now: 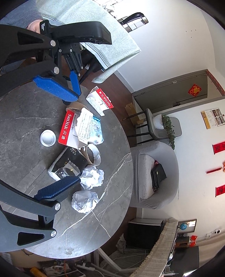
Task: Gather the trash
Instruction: 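Grasp the brown tape roll with the left tool while the right tool grasps the SanDisk box, then carry both items to the green bin and open the left tool over it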
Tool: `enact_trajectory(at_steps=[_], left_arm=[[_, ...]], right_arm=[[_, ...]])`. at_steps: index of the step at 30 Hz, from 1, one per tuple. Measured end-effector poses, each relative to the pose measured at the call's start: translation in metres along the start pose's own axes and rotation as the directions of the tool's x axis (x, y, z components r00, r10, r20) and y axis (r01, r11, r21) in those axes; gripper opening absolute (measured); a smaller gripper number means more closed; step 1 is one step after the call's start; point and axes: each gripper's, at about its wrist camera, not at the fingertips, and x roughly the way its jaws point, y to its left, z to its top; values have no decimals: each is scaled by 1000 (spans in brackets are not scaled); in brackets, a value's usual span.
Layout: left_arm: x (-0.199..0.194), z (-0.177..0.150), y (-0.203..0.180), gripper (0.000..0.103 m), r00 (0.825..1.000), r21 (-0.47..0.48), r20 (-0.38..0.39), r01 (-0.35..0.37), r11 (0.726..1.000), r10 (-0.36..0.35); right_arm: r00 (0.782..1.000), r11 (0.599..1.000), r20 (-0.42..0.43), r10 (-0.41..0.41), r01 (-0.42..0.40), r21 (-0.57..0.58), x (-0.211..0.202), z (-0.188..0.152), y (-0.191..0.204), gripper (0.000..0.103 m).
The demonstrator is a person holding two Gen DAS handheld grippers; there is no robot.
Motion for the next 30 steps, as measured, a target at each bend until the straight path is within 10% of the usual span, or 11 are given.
enact_trajectory(at_steps=[10,30], left_arm=[[16,3,10,21,998,-72,-15,60,996,-61],[-30,-9,42,21,999,-109,34,28,994,-24]], right_arm=[[998,1000,-66,-21,22,21,45,3,18,84],[955,959,-86,-284,284,-3,97,9,52,87]])
